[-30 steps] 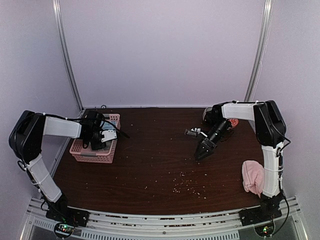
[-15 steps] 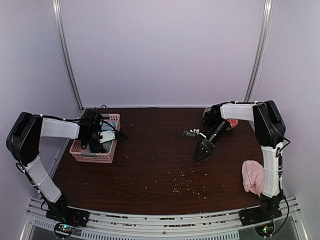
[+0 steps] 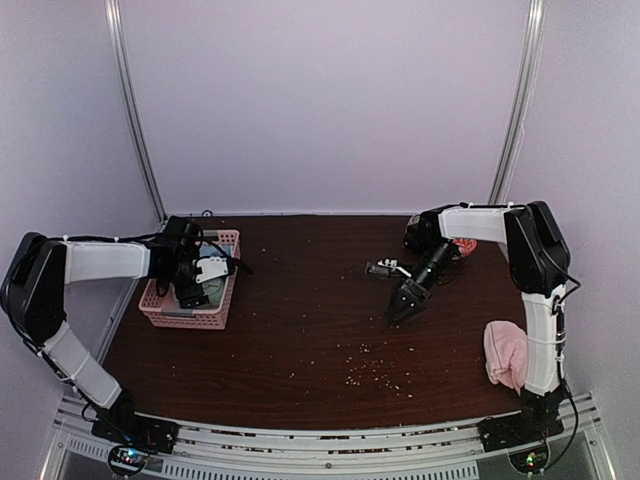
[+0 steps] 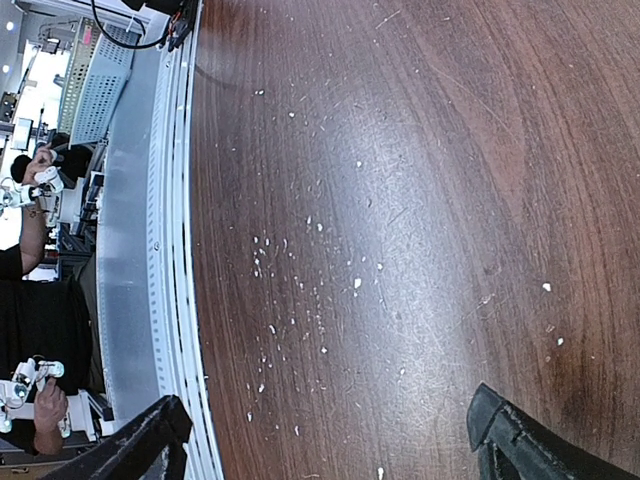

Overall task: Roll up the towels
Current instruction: Place the towel in the bin, then pick up the towel from the corner of the board.

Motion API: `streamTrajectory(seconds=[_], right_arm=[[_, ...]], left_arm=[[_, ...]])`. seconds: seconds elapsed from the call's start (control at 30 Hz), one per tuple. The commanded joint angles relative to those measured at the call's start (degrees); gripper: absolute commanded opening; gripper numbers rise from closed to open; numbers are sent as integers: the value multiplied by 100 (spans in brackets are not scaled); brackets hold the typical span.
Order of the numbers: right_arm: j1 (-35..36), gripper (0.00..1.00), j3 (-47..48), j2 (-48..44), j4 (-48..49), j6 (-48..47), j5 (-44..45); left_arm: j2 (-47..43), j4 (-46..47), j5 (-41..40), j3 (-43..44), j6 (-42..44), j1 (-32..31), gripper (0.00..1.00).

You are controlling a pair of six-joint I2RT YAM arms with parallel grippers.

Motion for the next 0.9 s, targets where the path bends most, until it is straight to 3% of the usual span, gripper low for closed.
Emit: streamTrajectory(seconds=[0.0, 0.17, 0.33, 0.47, 0.6, 0.67, 0.73, 0.8, 0.87], right_arm=[[68, 100, 141, 129, -84, -92, -11], [120, 100, 151, 126, -91, -90, -7], [152, 100, 277, 69, -238, -166, 23], [33, 100, 489, -283, -75, 99, 379], [-315, 100, 594, -879, 701, 997, 1102], [-500, 100, 426, -1444, 1347, 1526, 1508], [-661, 100, 140, -2133, 2147, 2100, 2073], [-814, 100, -167, -2854, 2870, 2700, 2795], [-1031, 100, -497, -3306, 3295, 3001, 3201]], left_arm=[[-433, -344, -93, -42, -247, -144, 98], [-778, -319, -212, -187, -253, -193, 98], [-1126, -407, -121, 268, -611, -315, 98], [-1398, -245, -582, 741, -860, -862, 98], [-1486, 411, -1426, 1145, -1162, -1556, 98], [-1463, 845, -1866, 1475, -1748, -1715, 98], [-1353, 1037, -2169, 1978, -2960, -1715, 98], [-1200, 1137, -1661, 2342, -3636, -1663, 98], [-1065, 1827, -1291, 2101, -4431, -1647, 98]])
